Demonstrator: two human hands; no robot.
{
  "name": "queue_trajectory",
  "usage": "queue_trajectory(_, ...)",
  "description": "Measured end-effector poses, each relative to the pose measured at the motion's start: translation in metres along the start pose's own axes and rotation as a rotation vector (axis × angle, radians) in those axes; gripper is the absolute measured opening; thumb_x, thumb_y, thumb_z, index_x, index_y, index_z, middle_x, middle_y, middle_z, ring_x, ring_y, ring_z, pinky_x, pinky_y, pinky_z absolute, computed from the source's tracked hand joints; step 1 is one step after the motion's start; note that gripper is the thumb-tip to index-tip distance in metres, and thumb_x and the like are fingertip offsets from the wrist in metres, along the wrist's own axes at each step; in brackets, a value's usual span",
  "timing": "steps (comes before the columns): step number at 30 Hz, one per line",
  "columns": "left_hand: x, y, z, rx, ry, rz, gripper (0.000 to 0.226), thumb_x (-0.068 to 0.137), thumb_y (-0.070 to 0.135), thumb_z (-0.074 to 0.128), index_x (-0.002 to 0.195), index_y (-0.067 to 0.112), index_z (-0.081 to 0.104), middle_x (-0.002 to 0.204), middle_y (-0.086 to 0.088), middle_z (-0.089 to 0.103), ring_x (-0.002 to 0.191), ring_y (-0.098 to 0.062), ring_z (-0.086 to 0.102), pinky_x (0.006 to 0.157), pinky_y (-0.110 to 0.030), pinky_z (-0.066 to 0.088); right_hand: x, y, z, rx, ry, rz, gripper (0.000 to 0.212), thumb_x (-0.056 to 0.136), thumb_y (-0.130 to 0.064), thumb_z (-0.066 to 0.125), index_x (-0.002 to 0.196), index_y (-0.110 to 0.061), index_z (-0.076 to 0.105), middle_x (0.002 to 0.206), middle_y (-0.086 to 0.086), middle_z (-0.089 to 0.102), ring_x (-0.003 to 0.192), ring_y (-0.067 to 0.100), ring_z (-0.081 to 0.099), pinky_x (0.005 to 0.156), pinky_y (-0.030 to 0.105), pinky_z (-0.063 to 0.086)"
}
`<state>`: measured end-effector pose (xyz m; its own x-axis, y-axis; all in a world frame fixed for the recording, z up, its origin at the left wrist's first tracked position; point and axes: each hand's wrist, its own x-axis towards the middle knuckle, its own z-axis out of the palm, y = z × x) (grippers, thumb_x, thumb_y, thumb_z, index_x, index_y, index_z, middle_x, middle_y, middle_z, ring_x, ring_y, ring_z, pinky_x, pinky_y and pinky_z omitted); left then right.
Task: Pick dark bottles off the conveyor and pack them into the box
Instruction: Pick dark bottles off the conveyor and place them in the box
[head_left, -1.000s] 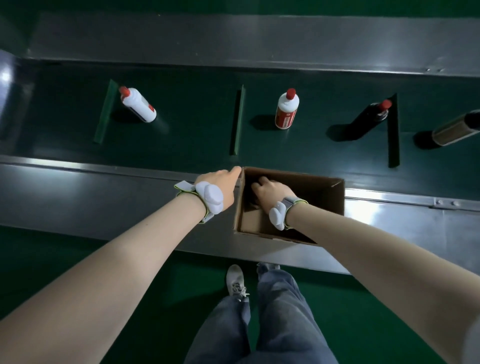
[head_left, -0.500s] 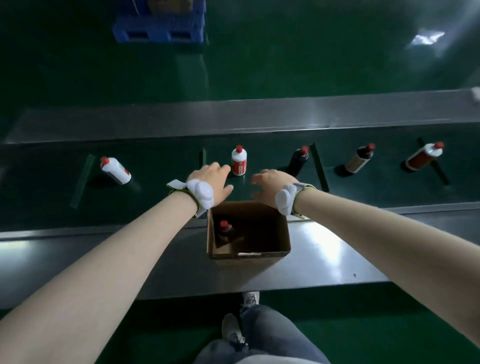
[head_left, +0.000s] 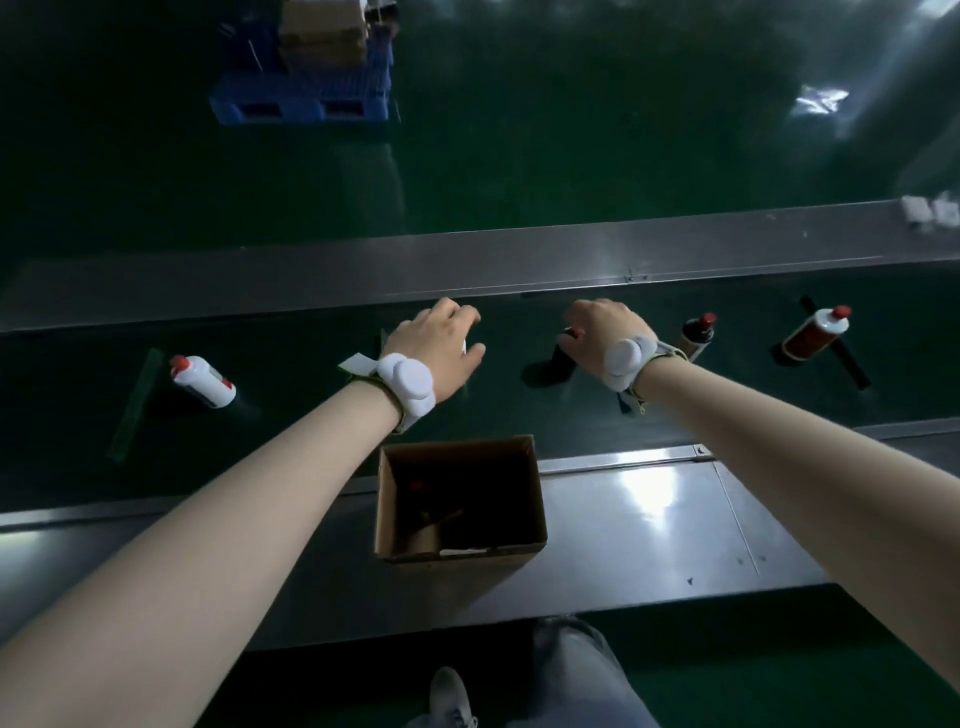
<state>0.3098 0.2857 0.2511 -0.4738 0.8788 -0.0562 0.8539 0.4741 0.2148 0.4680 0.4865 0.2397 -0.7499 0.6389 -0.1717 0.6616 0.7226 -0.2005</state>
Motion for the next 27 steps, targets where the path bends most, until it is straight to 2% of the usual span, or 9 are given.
queue_trajectory(2, 0.025, 0.003, 0.015, -0.005, -0.016, -0.017, 0.044, 0.108, 0.043, 0.054, 0.146, 0.021, 0.056, 0.151, -0.003, 0.055, 0.126, -0.030, 0.064, 0.092, -0.046, 0.057, 0.024, 0.022, 0.007, -0.001, -0.010, 0.025, 0.024, 0.095, -0.043, 0.059, 0.106, -0.022, 0.062, 0.114, 0.008, 0.067, 0.089, 0.030, 0.058, 0.068, 0.033, 0.042)
queue_trajectory(4, 0.055, 0.009, 0.033, -0.021, -0.048, -0.047, 0.045, 0.108, 0.044, 0.053, 0.146, 0.021, 0.055, 0.151, -0.003, 0.055, 0.125, -0.030, 0.065, 0.084, -0.042, 0.056, 0.054, 0.047, 0.018, 0.000, -0.048, 0.060, 0.022, 0.093, -0.042, 0.057, 0.098, -0.021, 0.058, 0.107, 0.006, 0.066, 0.083, 0.028, 0.056, 0.064, 0.035, 0.044)
queue_trajectory(8, 0.120, 0.023, 0.073, -0.051, -0.131, -0.095, 0.046, 0.109, 0.045, 0.052, 0.148, 0.022, 0.054, 0.153, -0.003, 0.055, 0.126, -0.030, 0.064, 0.078, -0.038, 0.051, 0.111, 0.089, 0.045, -0.004, -0.129, 0.080, 0.026, 0.094, -0.042, 0.057, 0.106, -0.020, 0.063, 0.106, 0.007, 0.063, 0.085, 0.029, 0.056, 0.069, 0.038, 0.051)
queue_trajectory(11, 0.164, 0.026, 0.112, -0.081, -0.188, -0.138, 0.046, 0.108, 0.047, 0.051, 0.147, 0.023, 0.054, 0.150, -0.003, 0.057, 0.121, -0.033, 0.066, 0.081, -0.042, 0.056, 0.162, 0.119, 0.075, -0.011, -0.201, 0.090, 0.028, 0.095, -0.040, 0.058, 0.111, -0.018, 0.065, 0.110, 0.008, 0.065, 0.090, 0.031, 0.062, 0.071, 0.038, 0.053)
queue_trajectory(16, 0.185, 0.007, 0.161, -0.085, -0.230, -0.208, 0.042, 0.108, 0.046, 0.052, 0.142, 0.021, 0.057, 0.146, -0.002, 0.060, 0.112, -0.031, 0.069, 0.065, -0.036, 0.049, 0.229, 0.139, 0.124, -0.030, -0.283, 0.043, 0.031, 0.098, -0.038, 0.059, 0.120, -0.016, 0.064, 0.122, 0.011, 0.064, 0.105, 0.034, 0.065, 0.077, 0.038, 0.054)
queue_trajectory(19, 0.191, -0.009, 0.183, -0.082, -0.254, -0.243, 0.038, 0.108, 0.045, 0.052, 0.138, 0.022, 0.059, 0.144, 0.000, 0.062, 0.109, -0.031, 0.070, 0.066, -0.038, 0.051, 0.266, 0.147, 0.156, -0.098, -0.324, 0.025, 0.033, 0.096, -0.032, 0.062, 0.124, -0.014, 0.061, 0.128, 0.014, 0.059, 0.113, 0.038, 0.061, 0.077, 0.039, 0.050)
queue_trajectory(23, 0.190, -0.030, 0.205, -0.100, -0.293, -0.291, 0.039, 0.108, 0.044, 0.052, 0.140, 0.023, 0.059, 0.145, 0.000, 0.061, 0.116, -0.029, 0.069, 0.076, -0.045, 0.061, 0.297, 0.154, 0.201, -0.195, -0.436, 0.012, 0.038, 0.090, -0.019, 0.064, 0.127, -0.010, 0.059, 0.133, 0.019, 0.052, 0.116, 0.042, 0.059, 0.078, 0.042, 0.051)
queue_trajectory(27, 0.176, -0.039, 0.214, -0.086, -0.317, -0.339, 0.041, 0.109, 0.044, 0.052, 0.143, 0.022, 0.058, 0.146, -0.002, 0.059, 0.117, -0.029, 0.070, 0.078, -0.047, 0.062, 0.306, 0.163, 0.227, -0.235, -0.416, 0.038, 0.033, 0.101, -0.017, 0.055, 0.133, -0.006, 0.059, 0.136, 0.020, 0.053, 0.115, 0.046, 0.063, 0.077, 0.044, 0.047)
